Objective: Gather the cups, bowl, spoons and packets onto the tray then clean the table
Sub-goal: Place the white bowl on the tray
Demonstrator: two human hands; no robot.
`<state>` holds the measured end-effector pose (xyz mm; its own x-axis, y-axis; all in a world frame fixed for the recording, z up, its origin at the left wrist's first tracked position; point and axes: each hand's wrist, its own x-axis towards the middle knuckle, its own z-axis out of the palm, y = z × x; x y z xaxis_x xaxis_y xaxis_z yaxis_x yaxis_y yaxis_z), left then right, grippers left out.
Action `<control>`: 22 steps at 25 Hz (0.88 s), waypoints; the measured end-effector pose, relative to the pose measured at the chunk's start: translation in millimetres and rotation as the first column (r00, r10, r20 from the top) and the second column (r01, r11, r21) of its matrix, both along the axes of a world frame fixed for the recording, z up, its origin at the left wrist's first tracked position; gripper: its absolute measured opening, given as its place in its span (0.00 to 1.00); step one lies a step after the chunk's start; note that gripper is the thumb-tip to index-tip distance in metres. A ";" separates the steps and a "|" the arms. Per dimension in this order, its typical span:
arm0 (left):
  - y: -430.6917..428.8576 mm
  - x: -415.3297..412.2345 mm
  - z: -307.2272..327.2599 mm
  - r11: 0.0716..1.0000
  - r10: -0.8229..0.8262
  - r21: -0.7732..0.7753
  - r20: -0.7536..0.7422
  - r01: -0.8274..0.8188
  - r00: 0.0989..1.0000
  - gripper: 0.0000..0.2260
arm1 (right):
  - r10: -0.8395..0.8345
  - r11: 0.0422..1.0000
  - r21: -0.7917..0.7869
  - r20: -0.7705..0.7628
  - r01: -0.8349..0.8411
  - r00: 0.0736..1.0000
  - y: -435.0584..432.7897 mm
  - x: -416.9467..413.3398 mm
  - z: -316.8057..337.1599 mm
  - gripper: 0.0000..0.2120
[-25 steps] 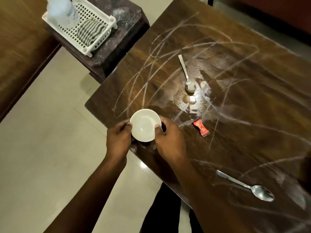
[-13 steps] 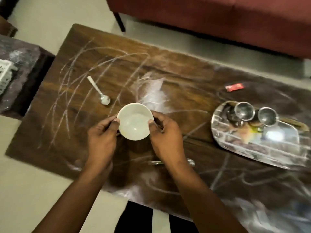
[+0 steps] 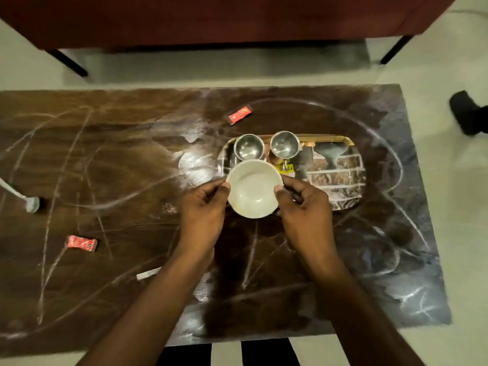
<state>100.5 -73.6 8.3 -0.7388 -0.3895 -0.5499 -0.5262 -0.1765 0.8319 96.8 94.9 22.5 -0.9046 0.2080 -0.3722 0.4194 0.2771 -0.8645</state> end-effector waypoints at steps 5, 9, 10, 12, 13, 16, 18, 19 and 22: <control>37.2 -8.6 -25.0 0.996 -0.065 -0.057 0.058 0.069 0.996 0.09 | -0.025 0.999 0.023 0.080 0.024 0.996 36.1 -2.3 -29.3 0.12; 41.1 -15.7 -36.6 0.992 -0.076 -0.094 0.077 0.083 0.994 0.09 | -0.022 1.000 0.023 0.112 0.019 0.993 41.6 -8.7 -44.5 0.13; 41.6 -17.4 -38.8 0.993 -0.070 -0.093 0.079 0.077 0.994 0.09 | -0.015 1.000 0.023 0.116 0.012 0.993 41.6 -10.2 -47.3 0.13; 41.9 -20.1 -42.7 0.993 -0.061 -0.096 0.088 0.069 0.994 0.09 | -0.009 1.000 0.021 0.125 0.006 0.992 40.8 -13.5 -51.8 0.13; 41.5 -21.2 -44.5 0.992 -0.060 -0.101 0.095 0.069 0.994 0.08 | -0.008 1.000 0.018 0.130 0.006 0.992 40.3 -14.9 -53.8 0.13; 40.4 -21.8 -48.0 0.992 -0.060 -0.101 0.112 0.071 0.992 0.09 | -0.016 1.000 0.026 0.136 0.013 0.991 40.2 -16.6 -57.2 0.13; 39.8 -22.0 -49.1 0.993 -0.061 -0.093 0.110 0.071 0.992 0.09 | -0.018 1.000 0.027 0.141 0.014 0.990 40.1 -15.9 -58.1 0.13; 39.7 -21.9 -49.7 0.993 -0.060 -0.092 0.105 0.069 0.993 0.09 | -0.013 1.000 0.029 0.146 0.009 0.989 39.6 -15.9 -57.8 0.13; 38.6 -21.4 -48.1 0.992 -0.062 -0.108 0.087 0.071 0.994 0.08 | 0.005 0.999 0.044 0.152 -0.011 0.988 37.3 -15.7 -55.8 0.15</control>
<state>79.2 -34.9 -39.7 -0.7183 -0.4034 -0.5669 -0.6020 -0.0479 0.7970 81.1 132.2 -33.4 -0.8399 0.2205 -0.4959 0.5425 0.3179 -0.7776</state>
